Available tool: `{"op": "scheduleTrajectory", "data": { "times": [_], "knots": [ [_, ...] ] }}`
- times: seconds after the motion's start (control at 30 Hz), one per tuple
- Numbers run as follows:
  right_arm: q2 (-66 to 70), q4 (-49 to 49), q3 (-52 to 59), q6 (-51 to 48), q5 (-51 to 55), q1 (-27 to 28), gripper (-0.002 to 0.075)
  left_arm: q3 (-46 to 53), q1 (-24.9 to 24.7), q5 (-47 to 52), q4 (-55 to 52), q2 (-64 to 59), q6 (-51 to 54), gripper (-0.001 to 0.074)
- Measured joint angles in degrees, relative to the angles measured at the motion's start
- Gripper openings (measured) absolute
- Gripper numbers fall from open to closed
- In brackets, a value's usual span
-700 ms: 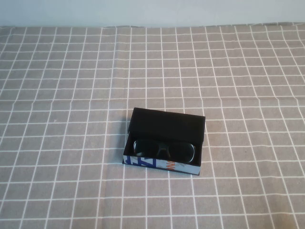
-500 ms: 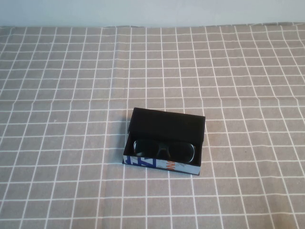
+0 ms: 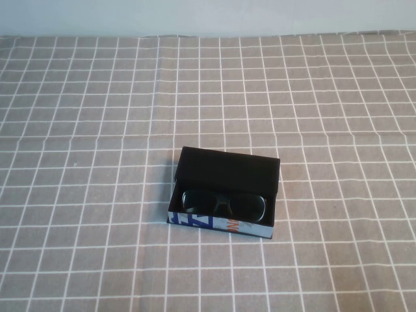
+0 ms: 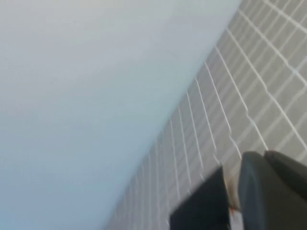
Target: Take glasses out of glasses case
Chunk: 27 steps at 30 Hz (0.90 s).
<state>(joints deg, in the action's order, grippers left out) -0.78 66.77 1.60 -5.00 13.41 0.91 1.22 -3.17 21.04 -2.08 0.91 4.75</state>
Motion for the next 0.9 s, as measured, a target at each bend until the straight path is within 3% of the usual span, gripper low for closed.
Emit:
{"op": "scheduleTrajectory", "data": {
  "times": [0.2,0.57,0.73,0.9],
  "knots": [
    [0.0,-4.8,0.0,0.0,-5.6,0.0,-0.0017,0.0,0.0,0.0,0.0,0.0,0.0,-0.0004],
    [0.4,-14.6,-2.0,-1.8,-5.0,0.0,-0.0017,0.0,0.0,0.0,0.0,0.0,0.0,-0.0004],
    [10.1,-18.1,-13.8,-12.8,6.9,0.0,-0.0017,0.0,0.0,0.0,0.0,0.0,0.0,-0.0004],
    [26.5,-19.2,-28.8,-31.3,24.4,0.0,-0.0017,0.0,0.0,0.0,0.0,0.0,0.0,-0.0004]
  ]
}}
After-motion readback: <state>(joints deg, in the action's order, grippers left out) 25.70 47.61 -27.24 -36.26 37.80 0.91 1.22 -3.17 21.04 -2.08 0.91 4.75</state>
